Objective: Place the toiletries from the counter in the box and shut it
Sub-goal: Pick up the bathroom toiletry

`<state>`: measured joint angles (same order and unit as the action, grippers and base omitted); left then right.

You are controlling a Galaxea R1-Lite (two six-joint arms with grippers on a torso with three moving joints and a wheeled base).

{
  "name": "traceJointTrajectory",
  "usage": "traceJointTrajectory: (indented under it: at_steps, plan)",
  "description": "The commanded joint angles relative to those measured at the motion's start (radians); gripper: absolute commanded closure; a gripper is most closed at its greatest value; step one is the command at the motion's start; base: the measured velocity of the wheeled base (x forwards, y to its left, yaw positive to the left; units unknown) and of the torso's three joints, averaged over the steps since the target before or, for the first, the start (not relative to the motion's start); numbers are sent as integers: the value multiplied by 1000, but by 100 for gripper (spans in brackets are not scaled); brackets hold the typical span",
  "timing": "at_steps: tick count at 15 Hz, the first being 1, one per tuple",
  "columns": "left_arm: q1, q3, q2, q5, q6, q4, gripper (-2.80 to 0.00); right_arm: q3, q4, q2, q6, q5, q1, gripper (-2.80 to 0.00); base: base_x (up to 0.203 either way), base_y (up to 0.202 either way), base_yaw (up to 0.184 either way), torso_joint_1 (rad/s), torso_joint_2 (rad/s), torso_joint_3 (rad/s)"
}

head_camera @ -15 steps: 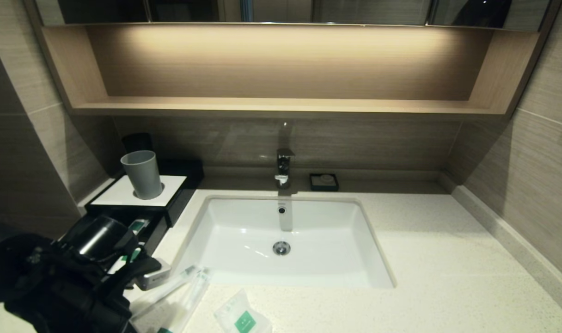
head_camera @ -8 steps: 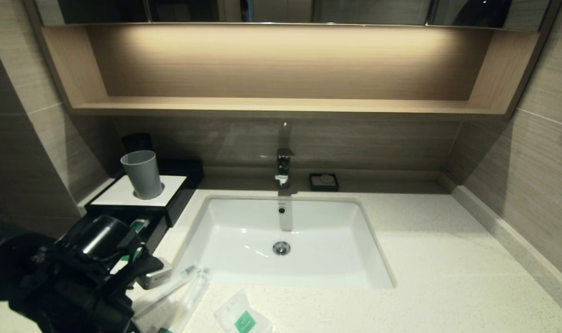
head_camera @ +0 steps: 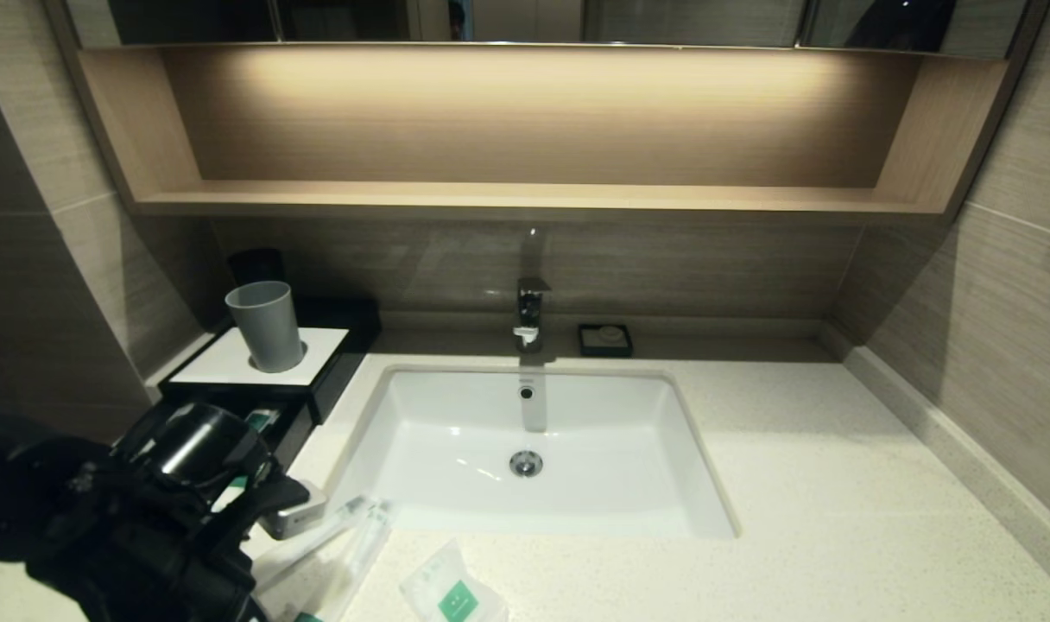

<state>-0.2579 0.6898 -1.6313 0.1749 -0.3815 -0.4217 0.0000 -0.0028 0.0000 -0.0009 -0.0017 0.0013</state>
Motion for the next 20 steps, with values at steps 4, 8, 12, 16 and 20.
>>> traceJointTrajectory:
  at_steps: [4,8,12,16,20]
  plan:
    - [-6,1,-15,-8,-4,22,-280,2,0,-2,-1,0,0,0,0,0,0,0,0,0]
    - [-8,1,-15,-9,-2,24,-280,2,0,-2,-1,0,0,0,0,0,0,0,0,0]
    - [-8,-1,-14,-10,-2,24,-280,2,0,-2,-1,0,0,0,0,0,0,0,0,0]
    - [-8,-4,-16,-11,-2,26,-280,2,0,-2,-1,0,0,0,0,0,0,0,0,0]
    - [-8,-16,-18,-8,-2,59,0,2,0,-2,-1,0,0,0,0,0,0,0,0,0]
